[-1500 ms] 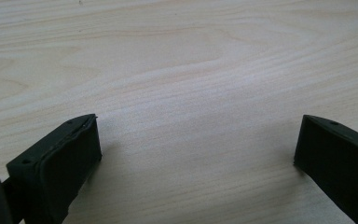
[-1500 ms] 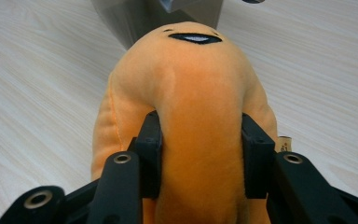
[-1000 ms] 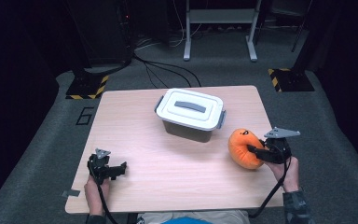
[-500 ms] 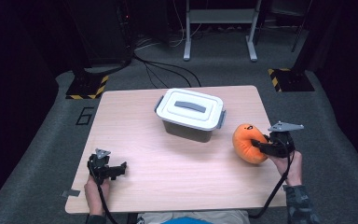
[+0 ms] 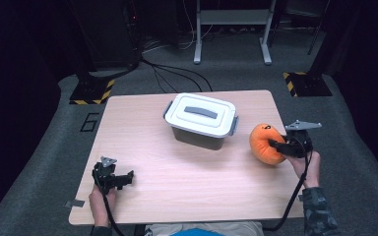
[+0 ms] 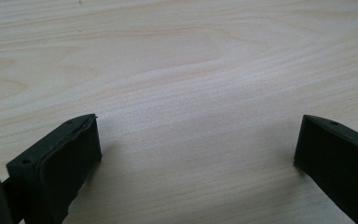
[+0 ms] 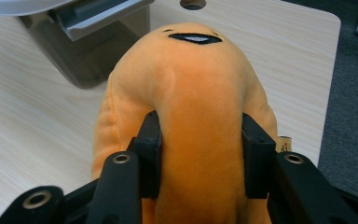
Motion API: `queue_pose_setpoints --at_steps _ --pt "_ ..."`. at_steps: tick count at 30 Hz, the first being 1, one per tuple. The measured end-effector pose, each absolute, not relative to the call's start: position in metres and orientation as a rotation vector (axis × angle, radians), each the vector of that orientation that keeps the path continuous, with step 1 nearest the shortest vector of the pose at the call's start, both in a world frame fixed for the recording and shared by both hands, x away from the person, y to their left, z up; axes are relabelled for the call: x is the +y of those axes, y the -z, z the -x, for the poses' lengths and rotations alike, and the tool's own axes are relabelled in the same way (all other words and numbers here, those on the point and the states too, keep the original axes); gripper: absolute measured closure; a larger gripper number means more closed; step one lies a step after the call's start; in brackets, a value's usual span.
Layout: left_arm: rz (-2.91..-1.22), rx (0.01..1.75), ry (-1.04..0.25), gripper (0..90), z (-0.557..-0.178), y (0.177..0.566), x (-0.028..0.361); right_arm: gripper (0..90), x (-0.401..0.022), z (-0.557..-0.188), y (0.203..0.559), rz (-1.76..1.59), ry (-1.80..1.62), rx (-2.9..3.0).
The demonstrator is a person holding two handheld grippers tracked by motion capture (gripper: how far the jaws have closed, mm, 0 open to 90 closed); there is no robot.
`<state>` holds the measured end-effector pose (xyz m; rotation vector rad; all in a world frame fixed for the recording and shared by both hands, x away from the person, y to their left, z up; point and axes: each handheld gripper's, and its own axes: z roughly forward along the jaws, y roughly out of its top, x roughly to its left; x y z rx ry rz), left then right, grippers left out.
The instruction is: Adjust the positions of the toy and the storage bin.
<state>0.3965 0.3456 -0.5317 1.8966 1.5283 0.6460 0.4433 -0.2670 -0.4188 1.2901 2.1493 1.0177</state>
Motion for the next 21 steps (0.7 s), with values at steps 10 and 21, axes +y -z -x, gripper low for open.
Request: queue_pose_setpoints --at_steps 10,21 --pt "-1.897 1.528 -0.646 0.0 -0.397 0.532 0.346 57.8 -0.27 -0.459 0.418 -1.312 -1.0 2.134" --pt "-1.898 1.528 -0.646 0.0 -0.397 0.532 0.346 55.8 -0.272 -0.479 0.433 -1.359 -0.95 2.141"
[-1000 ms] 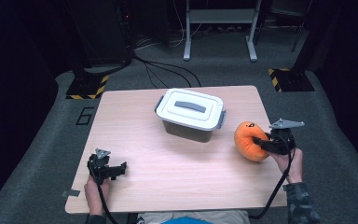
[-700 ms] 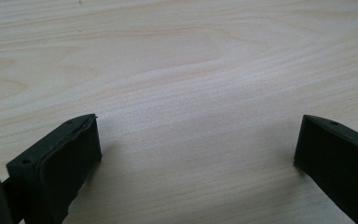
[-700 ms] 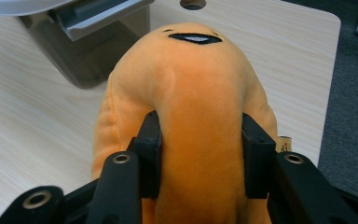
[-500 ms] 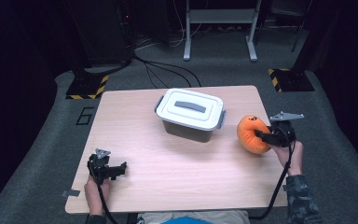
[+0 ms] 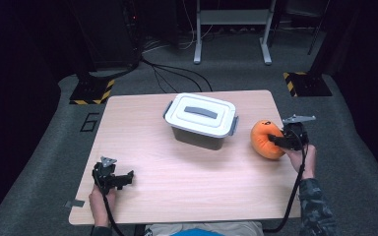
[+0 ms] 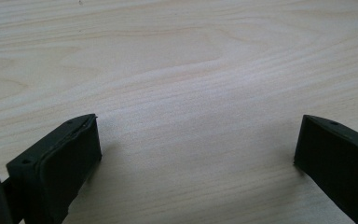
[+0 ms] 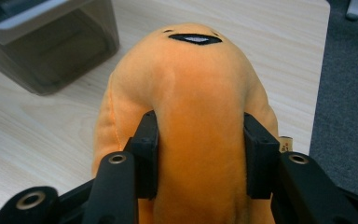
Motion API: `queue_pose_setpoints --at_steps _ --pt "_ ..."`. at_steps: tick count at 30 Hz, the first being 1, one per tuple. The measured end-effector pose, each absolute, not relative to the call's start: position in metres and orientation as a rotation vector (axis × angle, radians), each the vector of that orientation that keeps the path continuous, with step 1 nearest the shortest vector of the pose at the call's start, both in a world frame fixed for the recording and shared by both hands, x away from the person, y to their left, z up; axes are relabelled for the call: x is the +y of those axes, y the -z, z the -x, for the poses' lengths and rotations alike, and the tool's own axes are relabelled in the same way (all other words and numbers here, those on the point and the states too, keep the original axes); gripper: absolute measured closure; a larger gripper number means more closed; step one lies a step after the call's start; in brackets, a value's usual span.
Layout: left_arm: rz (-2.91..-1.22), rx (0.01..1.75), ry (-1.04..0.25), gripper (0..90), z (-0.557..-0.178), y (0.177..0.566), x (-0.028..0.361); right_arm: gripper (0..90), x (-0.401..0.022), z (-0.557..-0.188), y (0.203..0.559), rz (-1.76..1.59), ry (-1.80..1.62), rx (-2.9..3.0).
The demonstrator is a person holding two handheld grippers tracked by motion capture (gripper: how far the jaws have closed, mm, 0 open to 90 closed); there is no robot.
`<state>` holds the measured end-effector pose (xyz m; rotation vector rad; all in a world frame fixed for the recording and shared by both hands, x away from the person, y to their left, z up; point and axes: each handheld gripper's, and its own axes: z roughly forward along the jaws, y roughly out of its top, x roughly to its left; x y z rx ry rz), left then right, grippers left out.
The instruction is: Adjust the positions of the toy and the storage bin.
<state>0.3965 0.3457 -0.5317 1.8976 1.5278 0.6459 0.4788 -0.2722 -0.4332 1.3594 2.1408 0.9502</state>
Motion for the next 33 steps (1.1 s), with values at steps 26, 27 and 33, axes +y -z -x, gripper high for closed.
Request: queue_pose_setpoints --at_steps 26,27,33 --pt "-1.896 1.526 -0.646 0.0 -0.397 0.532 0.346 4.5 -0.276 -0.462 0.425 -1.364 -0.937 2.123" --pt "-1.894 1.532 -0.646 0.0 -0.396 0.532 0.346 4.1 -0.276 -0.46 0.423 -1.356 -0.948 2.124" --pt "-1.875 1.569 -0.659 0.0 -0.394 0.531 0.343 2.8 -0.271 -0.429 0.418 -1.304 -1.049 2.11"
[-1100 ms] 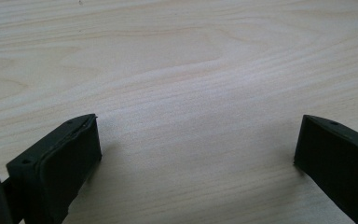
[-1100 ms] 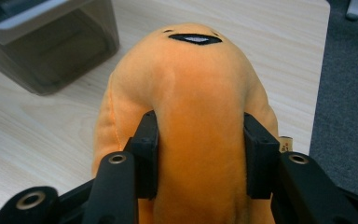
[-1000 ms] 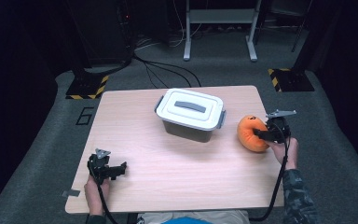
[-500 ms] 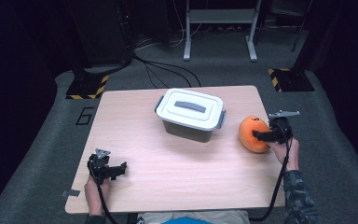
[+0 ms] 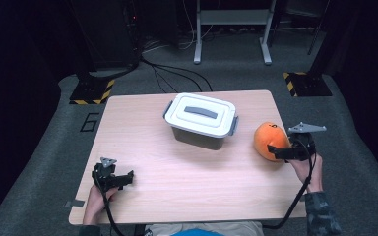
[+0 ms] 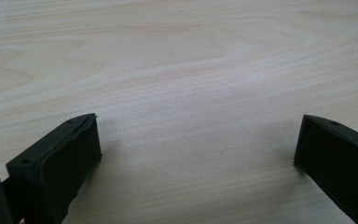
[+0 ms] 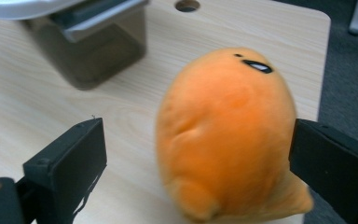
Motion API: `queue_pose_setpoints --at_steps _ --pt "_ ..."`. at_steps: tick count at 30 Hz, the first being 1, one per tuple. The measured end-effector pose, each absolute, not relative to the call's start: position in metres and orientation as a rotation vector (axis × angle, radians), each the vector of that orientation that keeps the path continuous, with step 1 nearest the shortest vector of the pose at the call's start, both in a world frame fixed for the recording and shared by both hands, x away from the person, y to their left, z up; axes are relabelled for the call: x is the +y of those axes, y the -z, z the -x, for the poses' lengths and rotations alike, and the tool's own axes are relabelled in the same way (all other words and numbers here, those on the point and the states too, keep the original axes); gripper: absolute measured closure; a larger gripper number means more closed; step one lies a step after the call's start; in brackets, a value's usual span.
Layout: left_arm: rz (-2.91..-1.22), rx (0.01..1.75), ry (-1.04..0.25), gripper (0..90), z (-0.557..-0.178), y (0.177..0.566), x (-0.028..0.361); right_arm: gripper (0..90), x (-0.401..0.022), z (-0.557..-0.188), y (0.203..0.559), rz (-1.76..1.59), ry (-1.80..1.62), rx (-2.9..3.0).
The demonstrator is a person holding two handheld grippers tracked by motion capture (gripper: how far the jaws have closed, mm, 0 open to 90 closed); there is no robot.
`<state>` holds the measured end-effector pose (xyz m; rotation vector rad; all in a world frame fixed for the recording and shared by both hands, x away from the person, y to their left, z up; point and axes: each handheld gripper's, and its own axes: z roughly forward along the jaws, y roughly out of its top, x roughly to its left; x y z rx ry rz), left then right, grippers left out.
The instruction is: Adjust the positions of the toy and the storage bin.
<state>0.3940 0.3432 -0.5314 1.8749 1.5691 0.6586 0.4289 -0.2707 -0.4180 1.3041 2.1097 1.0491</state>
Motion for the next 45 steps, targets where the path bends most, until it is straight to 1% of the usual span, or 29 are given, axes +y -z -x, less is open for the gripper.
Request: queue_pose_setpoints --at_steps 1,2,4,8,12,16,18,20,22,23,24,26,36,45 --pt "-1.874 1.57 -0.657 0.0 -0.394 0.531 0.343 2.8 -0.269 -0.424 0.418 -1.296 -1.071 2.103" --pt "-1.875 1.569 -0.659 0.0 -0.394 0.531 0.343 2.5 -0.265 -0.411 0.421 -1.276 -1.113 2.1" --pt "-1.876 1.566 -0.659 0.0 -0.394 0.531 0.343 2.4 -0.263 -0.407 0.423 -1.27 -1.126 2.097" --pt "-1.88 1.56 -0.656 0.0 -0.395 0.531 0.343 1.4 -0.247 -0.379 0.438 -1.206 -1.137 2.129" --pt "-1.888 1.553 -0.651 0.0 -0.396 0.531 0.344 1.1 -0.238 -0.367 0.448 -1.193 -1.145 2.148" --pt "-1.884 1.547 -0.638 0.0 -0.398 0.527 0.345 1.1 -0.229 -0.354 0.467 -1.18 -1.164 2.173" --pt "-1.874 1.533 -0.636 0.0 -0.4 0.523 0.345 0.7 -0.223 -0.349 0.489 -1.186 -1.12 2.212" --pt "-1.856 1.519 -0.637 0.0 -0.402 0.516 0.343 0.6 -0.223 -0.349 0.493 -1.195 -1.123 2.224" --pt "-1.851 1.492 -0.645 0.0 -0.408 0.503 0.34 0.5 -0.219 -0.352 0.51 -1.202 -1.064 2.276" --pt "-1.851 1.492 -0.645 0.0 -0.408 0.503 0.34 0.5 -0.219 -0.352 0.51 -1.202 -1.064 2.276" --pt "-1.851 1.47 -0.646 0.0 -0.413 0.493 0.337 0.1 -0.215 -0.356 0.518 -1.188 -1.011 2.302" --pt "-1.854 1.456 -0.644 0.0 -0.416 0.486 0.335 0.1 -0.214 -0.36 0.523 -1.193 -0.991 2.327" --pt "-1.881 1.345 -0.664 0.0 -0.447 0.442 0.303 1.2 -0.21 -0.367 0.528 -1.181 -0.967 2.341" --pt "-1.939 1.268 -0.681 0.4 -0.473 0.421 0.274 1.2 -0.21 -0.366 0.529 -1.191 -0.973 2.326"
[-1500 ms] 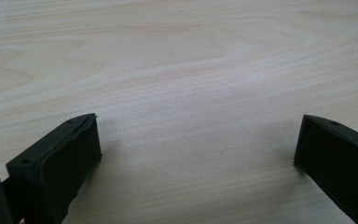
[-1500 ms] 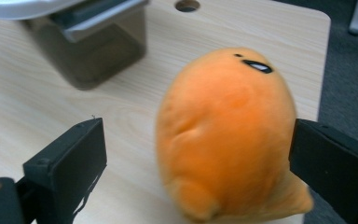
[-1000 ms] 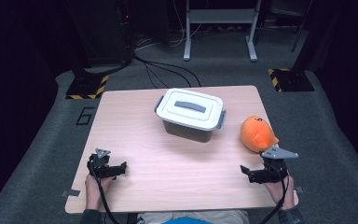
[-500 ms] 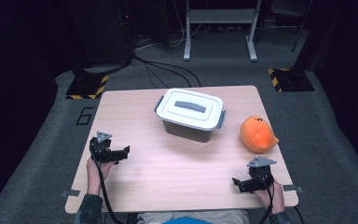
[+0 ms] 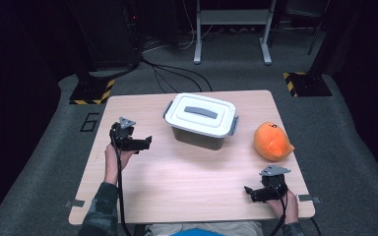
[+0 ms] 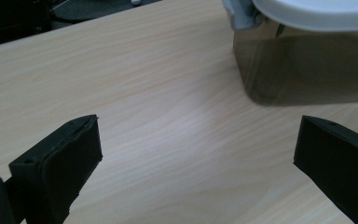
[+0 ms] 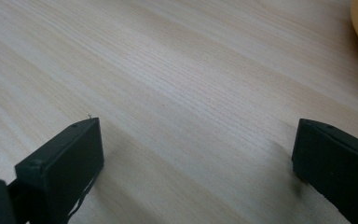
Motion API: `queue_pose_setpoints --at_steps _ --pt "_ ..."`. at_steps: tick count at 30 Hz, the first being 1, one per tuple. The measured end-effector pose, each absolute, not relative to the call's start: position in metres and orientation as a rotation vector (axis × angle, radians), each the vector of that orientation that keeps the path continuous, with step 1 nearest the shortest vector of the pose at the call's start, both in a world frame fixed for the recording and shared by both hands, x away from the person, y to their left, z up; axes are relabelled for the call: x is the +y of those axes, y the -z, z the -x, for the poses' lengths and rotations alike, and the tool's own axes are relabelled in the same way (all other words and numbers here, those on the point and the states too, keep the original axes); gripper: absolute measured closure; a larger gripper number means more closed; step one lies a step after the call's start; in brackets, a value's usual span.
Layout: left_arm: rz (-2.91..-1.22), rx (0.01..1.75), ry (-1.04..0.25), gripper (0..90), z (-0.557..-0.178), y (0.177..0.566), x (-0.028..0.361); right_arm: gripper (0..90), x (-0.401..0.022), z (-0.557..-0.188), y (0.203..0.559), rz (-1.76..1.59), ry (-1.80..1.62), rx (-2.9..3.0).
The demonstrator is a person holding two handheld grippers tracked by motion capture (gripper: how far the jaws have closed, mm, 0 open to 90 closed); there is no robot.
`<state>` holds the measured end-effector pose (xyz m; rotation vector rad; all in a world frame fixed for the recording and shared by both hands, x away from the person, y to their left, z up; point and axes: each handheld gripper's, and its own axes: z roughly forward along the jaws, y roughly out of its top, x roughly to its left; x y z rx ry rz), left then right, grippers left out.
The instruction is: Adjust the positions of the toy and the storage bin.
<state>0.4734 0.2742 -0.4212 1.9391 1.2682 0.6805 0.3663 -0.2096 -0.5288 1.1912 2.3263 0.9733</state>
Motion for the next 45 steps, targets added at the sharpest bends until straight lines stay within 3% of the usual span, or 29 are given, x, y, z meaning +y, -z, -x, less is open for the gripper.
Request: queue_pose_setpoints --at_steps 25,31,38,45 --pt "-2.075 1.175 -0.689 9.1 -0.559 0.384 0.206 3.5 -0.211 -0.367 0.529 -1.204 -0.983 2.301" --pt "-2.095 1.185 -0.672 18.8 -0.572 0.39 0.197 4.8 -0.211 -0.367 0.529 -1.197 -0.991 2.31" --pt "-2.096 1.133 -0.62 43.2 -0.572 0.392 0.194 5.8 -0.211 -0.367 0.529 -1.189 -0.997 2.312" --pt "-2.094 1.116 -0.6 56.4 -0.562 0.393 0.194 6.0 -0.212 -0.367 0.529 -1.187 -0.997 2.312"
